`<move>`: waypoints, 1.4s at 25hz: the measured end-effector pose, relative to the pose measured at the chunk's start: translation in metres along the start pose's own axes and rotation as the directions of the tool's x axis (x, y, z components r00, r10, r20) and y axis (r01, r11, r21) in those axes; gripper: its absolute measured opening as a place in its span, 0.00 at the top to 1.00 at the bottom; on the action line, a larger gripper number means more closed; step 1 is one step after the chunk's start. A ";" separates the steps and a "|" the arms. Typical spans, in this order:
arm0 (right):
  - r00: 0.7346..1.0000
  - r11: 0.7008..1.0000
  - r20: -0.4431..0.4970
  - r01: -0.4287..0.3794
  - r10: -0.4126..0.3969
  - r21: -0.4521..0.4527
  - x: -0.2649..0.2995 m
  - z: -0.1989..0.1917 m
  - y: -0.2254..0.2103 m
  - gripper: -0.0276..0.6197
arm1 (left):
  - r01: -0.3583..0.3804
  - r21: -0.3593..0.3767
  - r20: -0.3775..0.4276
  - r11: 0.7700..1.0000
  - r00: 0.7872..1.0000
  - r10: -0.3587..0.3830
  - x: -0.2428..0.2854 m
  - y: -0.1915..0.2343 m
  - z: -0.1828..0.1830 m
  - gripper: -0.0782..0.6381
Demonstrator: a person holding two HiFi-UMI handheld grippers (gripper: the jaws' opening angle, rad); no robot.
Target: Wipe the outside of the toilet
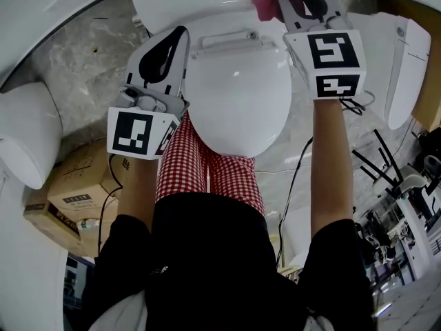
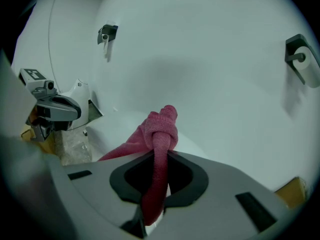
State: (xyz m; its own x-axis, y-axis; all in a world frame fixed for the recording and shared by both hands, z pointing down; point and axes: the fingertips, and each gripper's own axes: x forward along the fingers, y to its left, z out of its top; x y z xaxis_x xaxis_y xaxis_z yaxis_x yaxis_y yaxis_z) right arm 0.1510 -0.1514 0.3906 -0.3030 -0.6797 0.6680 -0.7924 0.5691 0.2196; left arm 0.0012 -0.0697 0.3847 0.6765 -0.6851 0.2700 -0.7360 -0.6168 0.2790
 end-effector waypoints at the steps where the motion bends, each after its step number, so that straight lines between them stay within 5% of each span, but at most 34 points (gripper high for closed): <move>1: 1.000 1.000 0.002 0.005 -0.005 0.001 0.000 -0.001 -0.001 0.87 | -0.001 0.000 0.000 1.000 1.000 0.001 0.000 0.001 -0.001 0.88; 35: 0.984 0.986 -0.078 0.162 -0.159 0.029 -0.014 -0.057 -0.063 0.87 | -0.027 -0.035 -0.002 0.999 1.000 0.027 -0.009 -0.001 -0.014 0.88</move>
State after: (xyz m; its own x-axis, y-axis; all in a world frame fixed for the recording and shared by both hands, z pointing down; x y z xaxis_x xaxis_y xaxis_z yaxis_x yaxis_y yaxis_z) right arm 0.2353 -0.1511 0.4083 -0.1309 -0.7232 0.6781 -0.8460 0.4381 0.3039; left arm -0.0042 -0.0575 0.3954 0.6565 -0.7009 0.2788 -0.7527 -0.5842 0.3036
